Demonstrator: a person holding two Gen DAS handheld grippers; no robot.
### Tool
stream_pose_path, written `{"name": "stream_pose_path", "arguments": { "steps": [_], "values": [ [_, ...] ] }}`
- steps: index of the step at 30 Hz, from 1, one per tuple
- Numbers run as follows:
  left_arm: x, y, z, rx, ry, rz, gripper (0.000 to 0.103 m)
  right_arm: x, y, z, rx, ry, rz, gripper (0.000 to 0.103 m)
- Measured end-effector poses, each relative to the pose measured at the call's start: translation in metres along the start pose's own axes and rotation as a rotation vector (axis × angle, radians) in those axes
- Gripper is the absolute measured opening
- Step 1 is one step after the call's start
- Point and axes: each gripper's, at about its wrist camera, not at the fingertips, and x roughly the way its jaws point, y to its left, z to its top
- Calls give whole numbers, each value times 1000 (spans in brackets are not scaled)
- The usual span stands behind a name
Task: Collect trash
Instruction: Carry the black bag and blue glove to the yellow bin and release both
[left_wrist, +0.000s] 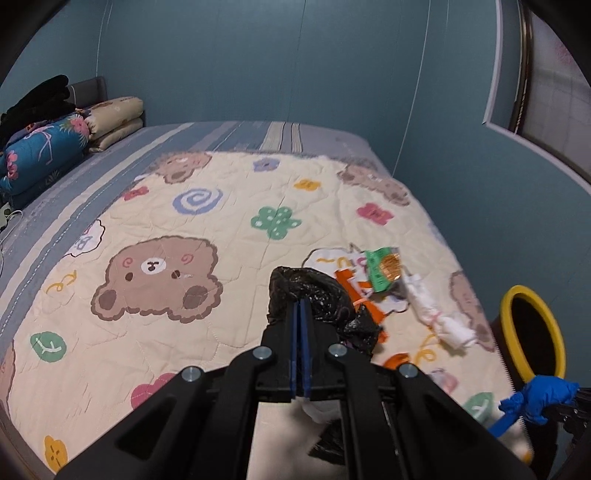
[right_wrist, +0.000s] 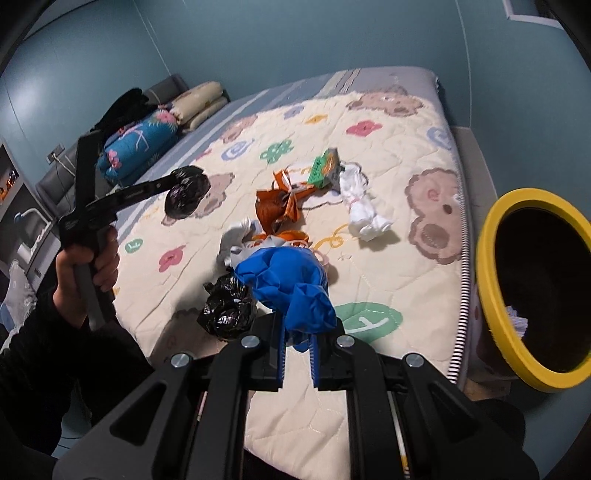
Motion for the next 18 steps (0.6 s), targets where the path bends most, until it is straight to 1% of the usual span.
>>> {"name": "stream_pose_path", "arguments": {
  "steps": [2, 7, 13, 15, 18],
  "values": [
    [-12, -4, 1, -1, -13, -23, 2, -11, -1, 0, 5, -24, -6, 10],
    [-40, -20, 2, 17, -51, -54, 2, -36, -6, 2, 25, -74, -14, 10],
    [-59, -44, 2, 46, -71, -106, 2, -66, -14, 7, 32, -145, -35, 10],
    [-64, -53, 3, 50, -84, -112, 2, -76, -17, 10, 34, -167, -40, 10],
    [-72, -69, 6, 57, -97, -149, 2, -91, -24, 14, 40, -202, -52, 10]
  ]
}}
